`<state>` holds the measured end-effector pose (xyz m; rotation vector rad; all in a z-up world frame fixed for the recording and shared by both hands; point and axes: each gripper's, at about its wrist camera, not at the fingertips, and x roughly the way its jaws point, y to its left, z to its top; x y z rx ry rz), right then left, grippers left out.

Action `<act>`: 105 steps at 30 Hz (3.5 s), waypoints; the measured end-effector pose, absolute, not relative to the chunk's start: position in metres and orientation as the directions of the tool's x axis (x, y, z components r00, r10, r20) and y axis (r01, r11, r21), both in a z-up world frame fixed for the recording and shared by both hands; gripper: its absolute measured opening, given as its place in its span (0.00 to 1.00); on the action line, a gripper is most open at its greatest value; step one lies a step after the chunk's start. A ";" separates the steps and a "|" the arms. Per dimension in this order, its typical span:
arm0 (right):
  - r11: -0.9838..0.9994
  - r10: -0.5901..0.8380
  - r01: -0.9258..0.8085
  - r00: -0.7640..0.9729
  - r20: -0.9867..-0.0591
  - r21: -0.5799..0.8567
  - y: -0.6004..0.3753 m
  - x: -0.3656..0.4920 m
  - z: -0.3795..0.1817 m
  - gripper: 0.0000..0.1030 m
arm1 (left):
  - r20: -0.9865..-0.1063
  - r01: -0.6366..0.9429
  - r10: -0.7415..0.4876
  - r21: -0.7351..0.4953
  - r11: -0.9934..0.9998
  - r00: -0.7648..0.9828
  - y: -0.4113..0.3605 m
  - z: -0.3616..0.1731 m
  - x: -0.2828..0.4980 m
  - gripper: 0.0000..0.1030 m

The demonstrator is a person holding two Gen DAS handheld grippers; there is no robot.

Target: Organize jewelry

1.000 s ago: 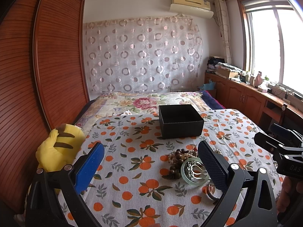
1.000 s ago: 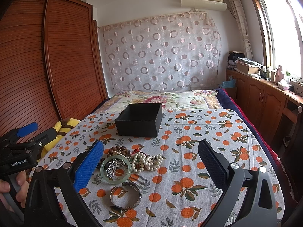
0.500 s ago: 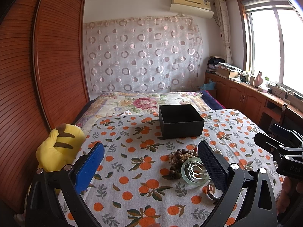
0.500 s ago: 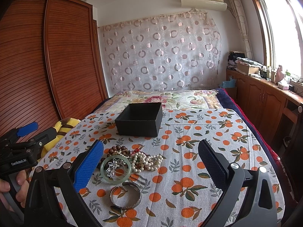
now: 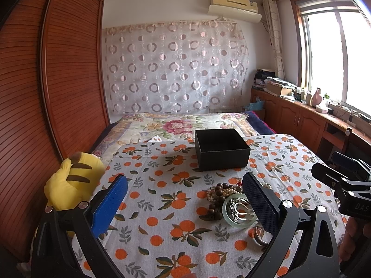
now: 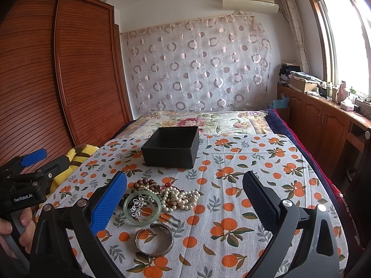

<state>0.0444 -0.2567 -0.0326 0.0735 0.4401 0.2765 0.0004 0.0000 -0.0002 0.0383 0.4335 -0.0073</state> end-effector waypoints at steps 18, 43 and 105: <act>0.960 0.280 -0.248 0.868 -0.410 0.129 -0.256 0.044 -0.032 0.98 | -0.420 0.015 0.001 0.035 0.999 0.908 0.000 0.000 0.000 0.93; 0.945 0.322 -0.306 0.815 -0.481 0.113 -0.255 0.054 -0.058 0.88 | -0.538 0.087 -0.068 0.010 0.996 0.840 0.007 -0.049 0.025 0.93; 0.880 0.383 -0.467 0.579 -0.720 0.092 -0.256 0.068 -0.123 0.07 | -0.731 0.316 -0.256 -0.058 0.947 0.633 -0.036 -0.100 0.107 0.09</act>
